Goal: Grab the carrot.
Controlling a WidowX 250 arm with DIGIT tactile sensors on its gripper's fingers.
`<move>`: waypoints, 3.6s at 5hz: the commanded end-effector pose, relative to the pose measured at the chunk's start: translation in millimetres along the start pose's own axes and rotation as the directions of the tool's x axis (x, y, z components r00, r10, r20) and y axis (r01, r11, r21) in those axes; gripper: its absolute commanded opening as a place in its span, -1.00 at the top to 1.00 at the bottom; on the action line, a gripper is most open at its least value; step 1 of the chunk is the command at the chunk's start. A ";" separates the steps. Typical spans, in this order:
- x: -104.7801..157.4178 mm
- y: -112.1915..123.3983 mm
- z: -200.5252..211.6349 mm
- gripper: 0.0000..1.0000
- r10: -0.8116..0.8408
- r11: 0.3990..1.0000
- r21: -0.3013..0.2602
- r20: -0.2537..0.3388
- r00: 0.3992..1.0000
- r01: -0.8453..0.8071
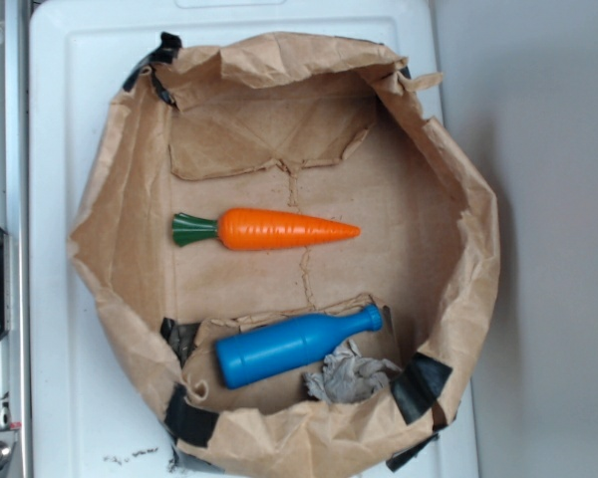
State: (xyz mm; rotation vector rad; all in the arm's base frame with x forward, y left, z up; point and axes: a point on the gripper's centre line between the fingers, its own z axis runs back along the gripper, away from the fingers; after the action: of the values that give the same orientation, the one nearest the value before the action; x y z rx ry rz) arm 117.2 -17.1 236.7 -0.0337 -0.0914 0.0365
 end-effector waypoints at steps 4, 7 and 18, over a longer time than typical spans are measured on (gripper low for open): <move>50.5 16.9 -21.2 -1.00 0.002 1.000 0.005 0.029 1.000 -0.002; 114.5 8.7 -70.4 -1.00 -0.087 0.994 0.062 -0.008 0.996 0.087; 183.1 80.8 -247.2 -1.00 -0.053 0.988 0.147 0.048 0.997 0.046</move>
State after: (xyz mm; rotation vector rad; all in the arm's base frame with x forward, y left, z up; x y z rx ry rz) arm 315.1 50.1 14.6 0.1086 -0.1284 -0.0583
